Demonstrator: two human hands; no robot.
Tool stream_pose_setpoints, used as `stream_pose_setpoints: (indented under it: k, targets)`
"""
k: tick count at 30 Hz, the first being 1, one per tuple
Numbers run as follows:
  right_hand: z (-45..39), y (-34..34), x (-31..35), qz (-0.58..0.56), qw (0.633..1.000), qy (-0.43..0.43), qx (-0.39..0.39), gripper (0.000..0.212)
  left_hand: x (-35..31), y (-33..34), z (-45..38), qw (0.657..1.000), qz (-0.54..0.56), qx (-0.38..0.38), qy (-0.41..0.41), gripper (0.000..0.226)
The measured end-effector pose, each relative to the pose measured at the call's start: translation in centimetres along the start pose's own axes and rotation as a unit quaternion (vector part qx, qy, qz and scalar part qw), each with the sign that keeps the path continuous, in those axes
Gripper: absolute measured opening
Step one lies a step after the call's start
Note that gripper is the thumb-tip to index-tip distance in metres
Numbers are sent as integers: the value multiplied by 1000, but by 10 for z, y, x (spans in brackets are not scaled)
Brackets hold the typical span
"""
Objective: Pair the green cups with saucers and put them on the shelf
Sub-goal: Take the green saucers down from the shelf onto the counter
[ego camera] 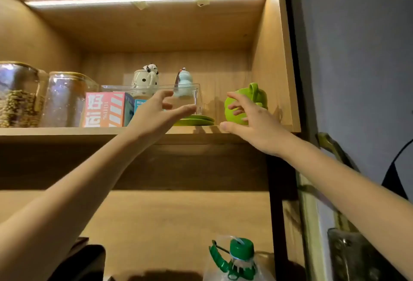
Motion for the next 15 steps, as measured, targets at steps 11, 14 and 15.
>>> stream_pose_setpoints:
  k: [11, 14, 15]
  targets:
    - [-62, 50, -18, -104, 990, 93, 8, 47, 59, 15, -43, 987, -148, 5, -67, 66]
    - [-73, 52, -17, -78, 987, 132, 48, 60, 69, 23, -53, 990, -97, 46, -96, 63]
    - [-75, 53, -16, -66, 985, 140, 70, 64, 73, 26, -55, 989, -75, 56, -111, 62]
Point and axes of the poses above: each hand's wrist, its own z-axis away from the middle knuckle, its own y-axis out of the palm, x = y × z, the point moved 5 cm from there along -z, towards the middle knuckle, and after that the axes turned 1 degree about z, right-handed, at the moved point
